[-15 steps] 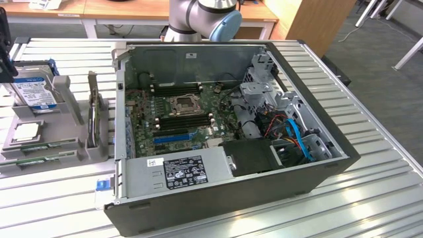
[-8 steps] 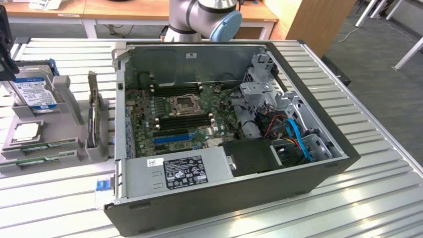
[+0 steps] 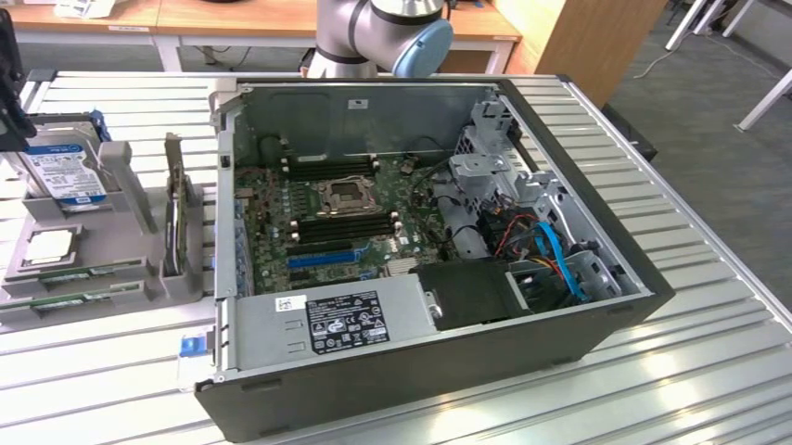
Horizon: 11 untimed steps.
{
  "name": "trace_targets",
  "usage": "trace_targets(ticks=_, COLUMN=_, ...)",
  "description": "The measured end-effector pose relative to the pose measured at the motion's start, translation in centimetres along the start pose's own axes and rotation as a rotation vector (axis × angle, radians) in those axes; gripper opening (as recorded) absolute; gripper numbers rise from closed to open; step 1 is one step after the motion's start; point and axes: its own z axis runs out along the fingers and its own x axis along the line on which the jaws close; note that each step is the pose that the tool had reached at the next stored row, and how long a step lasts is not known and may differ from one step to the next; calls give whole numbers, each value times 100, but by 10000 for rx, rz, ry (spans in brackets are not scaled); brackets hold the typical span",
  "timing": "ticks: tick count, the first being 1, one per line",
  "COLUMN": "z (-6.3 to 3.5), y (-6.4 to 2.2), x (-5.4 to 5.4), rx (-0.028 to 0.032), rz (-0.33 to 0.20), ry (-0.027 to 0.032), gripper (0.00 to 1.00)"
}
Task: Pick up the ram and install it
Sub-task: 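Pick up the ram and move it above insertion slot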
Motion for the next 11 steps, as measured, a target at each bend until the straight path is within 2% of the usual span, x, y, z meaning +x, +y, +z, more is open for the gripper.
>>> trace_targets(ticks=1, z=0, y=0, x=0, rx=0, rz=1, ry=0, gripper=31)
trace_targets(ticks=11, z=35, y=-1, x=2, rx=0, rz=1, ry=0, gripper=31)
